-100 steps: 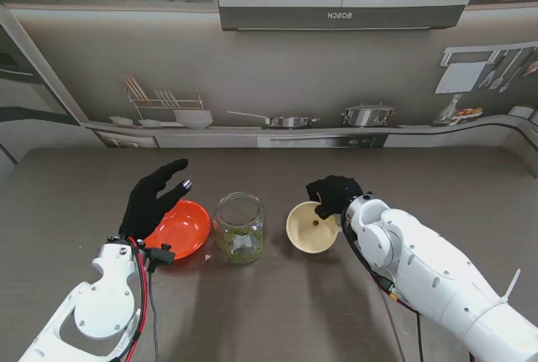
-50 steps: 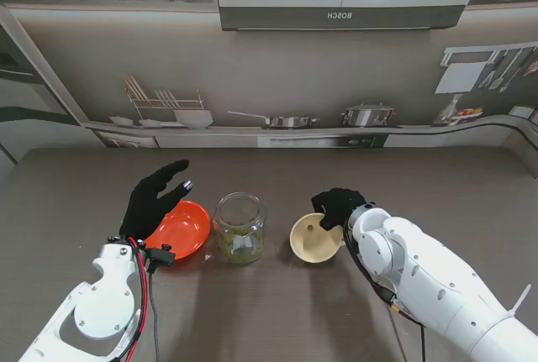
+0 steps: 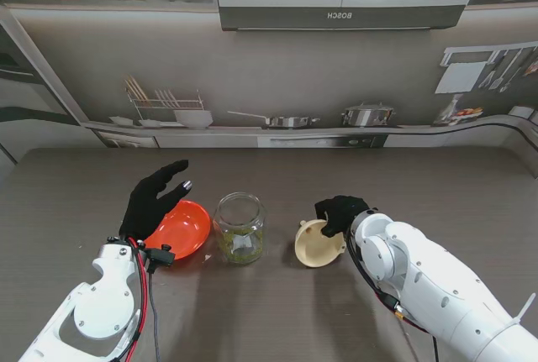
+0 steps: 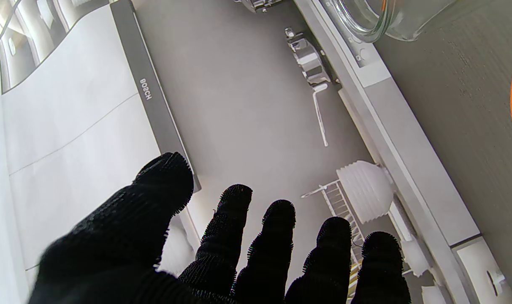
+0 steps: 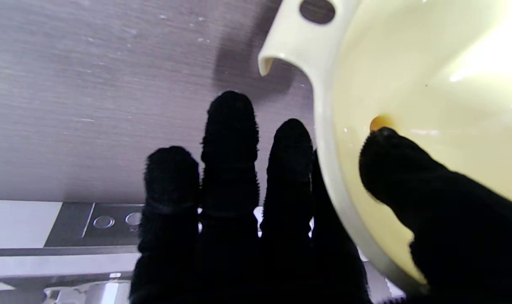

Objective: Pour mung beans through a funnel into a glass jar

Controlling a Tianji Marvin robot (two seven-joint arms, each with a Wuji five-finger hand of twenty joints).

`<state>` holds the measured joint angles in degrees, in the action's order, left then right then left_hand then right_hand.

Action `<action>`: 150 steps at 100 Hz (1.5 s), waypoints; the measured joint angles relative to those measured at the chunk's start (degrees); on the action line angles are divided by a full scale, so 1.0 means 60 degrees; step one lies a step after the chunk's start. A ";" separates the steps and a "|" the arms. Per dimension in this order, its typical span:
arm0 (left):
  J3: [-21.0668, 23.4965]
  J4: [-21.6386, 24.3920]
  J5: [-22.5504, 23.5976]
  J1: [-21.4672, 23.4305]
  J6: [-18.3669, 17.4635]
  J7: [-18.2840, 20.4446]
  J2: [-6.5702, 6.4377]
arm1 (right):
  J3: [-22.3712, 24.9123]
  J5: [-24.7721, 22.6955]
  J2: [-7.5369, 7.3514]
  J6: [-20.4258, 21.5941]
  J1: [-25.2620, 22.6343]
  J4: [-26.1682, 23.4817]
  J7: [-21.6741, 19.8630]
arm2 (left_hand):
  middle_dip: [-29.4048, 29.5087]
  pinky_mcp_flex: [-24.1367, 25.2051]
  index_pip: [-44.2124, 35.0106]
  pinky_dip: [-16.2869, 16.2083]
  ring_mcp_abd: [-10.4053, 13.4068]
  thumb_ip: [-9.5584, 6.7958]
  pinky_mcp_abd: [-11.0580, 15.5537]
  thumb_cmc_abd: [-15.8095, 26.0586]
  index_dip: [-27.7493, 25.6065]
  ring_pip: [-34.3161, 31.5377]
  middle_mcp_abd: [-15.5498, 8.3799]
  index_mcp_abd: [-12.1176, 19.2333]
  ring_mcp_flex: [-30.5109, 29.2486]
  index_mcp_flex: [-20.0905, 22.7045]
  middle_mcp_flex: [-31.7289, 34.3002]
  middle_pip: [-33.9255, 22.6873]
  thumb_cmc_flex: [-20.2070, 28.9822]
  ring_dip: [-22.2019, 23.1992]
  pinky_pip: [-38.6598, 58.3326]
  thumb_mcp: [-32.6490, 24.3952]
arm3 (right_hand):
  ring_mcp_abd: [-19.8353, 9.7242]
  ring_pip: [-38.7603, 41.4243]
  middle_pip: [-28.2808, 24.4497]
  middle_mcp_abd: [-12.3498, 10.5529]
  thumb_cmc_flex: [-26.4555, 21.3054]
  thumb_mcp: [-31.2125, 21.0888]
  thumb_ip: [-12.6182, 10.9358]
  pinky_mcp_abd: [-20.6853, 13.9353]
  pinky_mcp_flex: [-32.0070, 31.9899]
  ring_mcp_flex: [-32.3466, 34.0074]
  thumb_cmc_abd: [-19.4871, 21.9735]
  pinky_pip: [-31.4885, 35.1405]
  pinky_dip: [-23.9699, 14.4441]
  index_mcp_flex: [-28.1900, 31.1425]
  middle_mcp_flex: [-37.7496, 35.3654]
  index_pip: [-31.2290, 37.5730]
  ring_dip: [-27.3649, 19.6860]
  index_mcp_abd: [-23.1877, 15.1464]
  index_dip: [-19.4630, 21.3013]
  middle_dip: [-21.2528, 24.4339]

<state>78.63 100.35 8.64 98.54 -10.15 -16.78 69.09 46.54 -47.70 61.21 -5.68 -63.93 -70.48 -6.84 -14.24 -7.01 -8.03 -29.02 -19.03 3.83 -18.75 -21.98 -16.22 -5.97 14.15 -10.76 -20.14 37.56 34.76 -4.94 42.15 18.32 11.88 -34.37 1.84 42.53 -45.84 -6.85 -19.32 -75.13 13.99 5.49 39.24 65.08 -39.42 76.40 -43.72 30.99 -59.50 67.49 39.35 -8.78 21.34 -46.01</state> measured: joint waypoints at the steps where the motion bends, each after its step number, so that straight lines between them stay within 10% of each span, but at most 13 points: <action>1: 0.0000 0.0000 -0.0001 0.0000 0.0000 0.0001 0.0000 | 0.0003 -0.0002 -0.0002 -0.0004 -0.0002 -0.0005 -0.0010 | 0.0000 0.0000 0.0000 0.0000 0.0000 0.0000 0.0000 0.0000 0.0000 0.0000 0.0000 0.0000 0.0000 0.0000 0.0000 0.0000 0.0000 0.0000 0.0000 0.0000 | 0.0029 -0.0050 0.0000 0.0006 0.0039 0.0002 -0.0060 0.0002 -0.0007 -0.0027 0.0070 -0.0016 0.0000 -0.0059 0.0027 -0.0154 0.0000 0.0024 0.0000 0.0009; 20: -0.0004 0.0000 -0.0008 0.0000 0.0004 0.0005 0.0000 | 0.0089 -0.0086 -0.0051 -0.0071 -0.0051 -0.0152 -0.0301 | 0.0000 0.0001 0.0000 0.0000 0.0000 0.0000 0.0000 0.0000 0.0000 0.0001 0.0000 -0.0001 0.0000 0.0000 0.0000 0.0000 0.0000 0.0000 0.0000 0.0000 | 0.0607 -0.1077 -0.0176 0.0195 0.0820 0.0655 -0.1227 0.0464 -0.0513 -0.0876 0.0735 -0.0488 0.0012 -0.0542 0.1395 -0.1916 -0.0958 0.0055 0.1054 0.0499; 48: -0.0005 -0.0002 -0.0013 0.0000 0.0012 0.0016 -0.0001 | 0.0138 -0.0259 -0.0094 -0.0064 -0.0072 -0.0224 -0.0333 | 0.0000 0.0002 0.0000 0.0000 0.0000 0.0000 0.0000 0.0000 0.0000 0.0001 0.0002 -0.0001 0.0000 0.0000 0.0000 0.0000 0.0000 0.0000 0.0000 0.0000 | 0.0989 -0.2322 -0.0212 0.0367 0.1265 0.1488 -0.1238 0.0584 -0.1057 -0.1887 0.0762 -0.0930 0.0118 -0.1910 0.3751 -0.2939 -0.1725 -0.0115 0.1080 0.0795; 80: 0.0007 0.0000 -0.0013 0.0013 0.0027 0.0016 -0.0001 | 0.0511 -0.0477 -0.0112 0.0268 -0.0134 -0.0310 -0.0427 | 0.0000 0.0003 0.0000 0.0000 0.0000 0.0000 0.0000 0.0000 0.0000 0.0003 0.0003 -0.0003 0.0000 0.0001 0.0000 0.0000 0.0000 0.0000 0.0000 0.0000 | 0.1641 -0.4245 0.1404 0.1170 0.1733 0.2865 -0.1238 0.0951 -0.2171 -0.4160 0.0647 -0.2632 0.0436 -0.3827 0.7055 -0.4630 -0.3154 0.0017 0.1080 0.3153; 150: 0.0032 0.0005 -0.0035 0.0026 0.0007 0.0114 -0.0015 | 0.5512 -0.1135 -0.0306 0.0649 -0.3638 -0.3907 -0.2294 | 0.0000 0.0006 0.0000 0.0000 0.0000 0.0000 0.0000 0.0000 0.0000 0.0004 0.0003 -0.0006 0.0000 0.0001 0.0000 0.0000 0.0000 0.0000 0.0000 0.0000 | 0.1471 -0.4265 0.1627 0.1199 0.1476 0.4279 -0.1239 0.1075 -0.2343 -0.4335 0.0926 -0.3436 0.0741 -0.3303 0.6817 -0.4728 -0.3368 0.0217 0.1211 0.3550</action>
<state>78.82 100.39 8.44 98.69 -10.11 -16.10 69.01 79.61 -54.50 59.37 -1.79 -85.76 -93.93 -20.60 -14.24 -6.98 -8.03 -29.02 -19.03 3.83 -18.75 -21.98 -16.22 -5.95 14.17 -10.79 -20.14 37.56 34.76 -4.94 42.15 18.32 11.88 -34.37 10.67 16.94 -36.08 0.34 -10.47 -49.46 6.56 11.94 25.19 39.07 -33.86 55.79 -39.28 11.17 -18.60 39.13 19.14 -7.48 28.61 -24.71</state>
